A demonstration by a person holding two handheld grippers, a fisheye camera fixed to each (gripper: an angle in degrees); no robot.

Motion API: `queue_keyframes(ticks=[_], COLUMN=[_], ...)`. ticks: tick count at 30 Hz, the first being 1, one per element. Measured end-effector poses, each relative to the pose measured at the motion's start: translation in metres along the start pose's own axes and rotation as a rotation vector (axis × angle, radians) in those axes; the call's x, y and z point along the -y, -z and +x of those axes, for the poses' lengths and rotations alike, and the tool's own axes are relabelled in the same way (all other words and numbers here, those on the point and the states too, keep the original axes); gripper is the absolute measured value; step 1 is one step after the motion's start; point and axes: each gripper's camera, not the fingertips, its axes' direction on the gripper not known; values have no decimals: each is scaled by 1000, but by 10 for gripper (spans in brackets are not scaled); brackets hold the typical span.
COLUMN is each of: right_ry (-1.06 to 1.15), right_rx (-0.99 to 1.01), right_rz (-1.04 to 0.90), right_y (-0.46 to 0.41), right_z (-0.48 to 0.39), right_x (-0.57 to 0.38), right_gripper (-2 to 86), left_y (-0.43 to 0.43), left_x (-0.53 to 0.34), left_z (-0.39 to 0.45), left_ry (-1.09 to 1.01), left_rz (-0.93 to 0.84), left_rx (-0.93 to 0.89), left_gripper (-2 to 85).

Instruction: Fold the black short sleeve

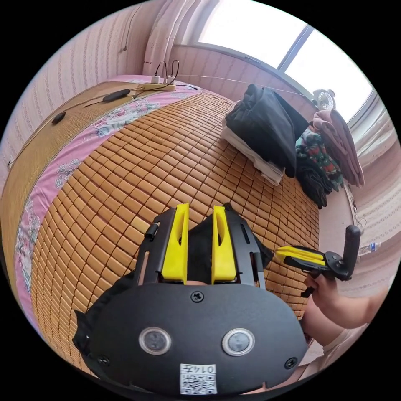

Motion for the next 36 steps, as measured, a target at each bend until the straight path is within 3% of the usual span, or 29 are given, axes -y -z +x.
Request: queue_keyframes(ticks=[6,11,15,20,26,30,36], right_ry=[392,786,836,871,1011,946,933], right_rx=[12,-281,-152,-200,-60,-59,-128], right_rz=[-113,-113,-307,-346,-368,-450,-541], right_y=[6,32,45,67,85,95,135], right_z=[-77,-144,-168,-189,-224,-214,-213], right_x=[9,-58,-109,-144,-159,-189,-221], right_gripper=[4,-3,-8,-6,32,47,69], left_y=[92,160,216,271,313,317,342], left_x=[-106,-222,-321,-429,-529,-587,-657], left_z=[-3,-2,11,41,106,143,196], left_ry=[31,169,299,462,617,645,669], left_rz=[60,103,98,43,75,163,69], left_rx=[41,76,98,161,193,156,231], left_gripper=[70,65,64,65,66,74,83])
